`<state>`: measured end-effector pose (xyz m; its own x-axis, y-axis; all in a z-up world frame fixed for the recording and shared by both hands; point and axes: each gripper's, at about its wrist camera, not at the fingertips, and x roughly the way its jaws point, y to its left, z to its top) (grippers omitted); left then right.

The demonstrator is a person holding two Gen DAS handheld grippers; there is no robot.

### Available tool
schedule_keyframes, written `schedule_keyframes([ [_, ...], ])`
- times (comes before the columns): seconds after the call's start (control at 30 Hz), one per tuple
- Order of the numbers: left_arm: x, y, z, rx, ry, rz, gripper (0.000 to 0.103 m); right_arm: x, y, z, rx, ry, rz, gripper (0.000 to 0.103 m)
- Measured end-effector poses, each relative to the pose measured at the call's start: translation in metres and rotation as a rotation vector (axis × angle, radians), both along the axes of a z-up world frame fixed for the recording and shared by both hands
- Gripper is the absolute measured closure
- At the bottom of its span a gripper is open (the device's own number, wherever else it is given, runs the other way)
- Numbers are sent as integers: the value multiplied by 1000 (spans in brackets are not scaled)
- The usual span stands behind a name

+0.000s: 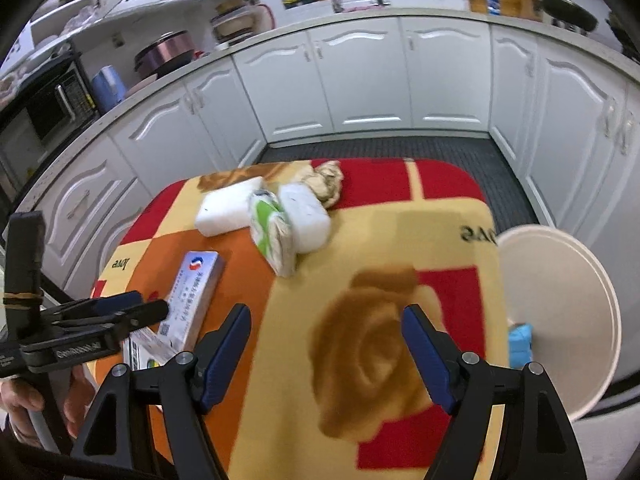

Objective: Collect trash
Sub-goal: 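Grasp the white medicine box with the left tool while the right tool grasps the white-green pack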

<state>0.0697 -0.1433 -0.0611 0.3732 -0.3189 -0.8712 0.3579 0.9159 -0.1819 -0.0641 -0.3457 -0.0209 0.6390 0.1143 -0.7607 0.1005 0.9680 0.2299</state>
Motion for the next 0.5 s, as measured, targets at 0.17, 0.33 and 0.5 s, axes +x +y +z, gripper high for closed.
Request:
schedule_keyframes([
  [0.17,13,-12,-10,65,4,3,36,25,6,-1,3,-15,36,39],
  [0.33,22,-18,-18,93,11,-11,36,53,11,-14,21,3,81,48],
  [0.5,22,-18,-19,127,-26,-46,42,74,14,-37,70,46,95,60],
])
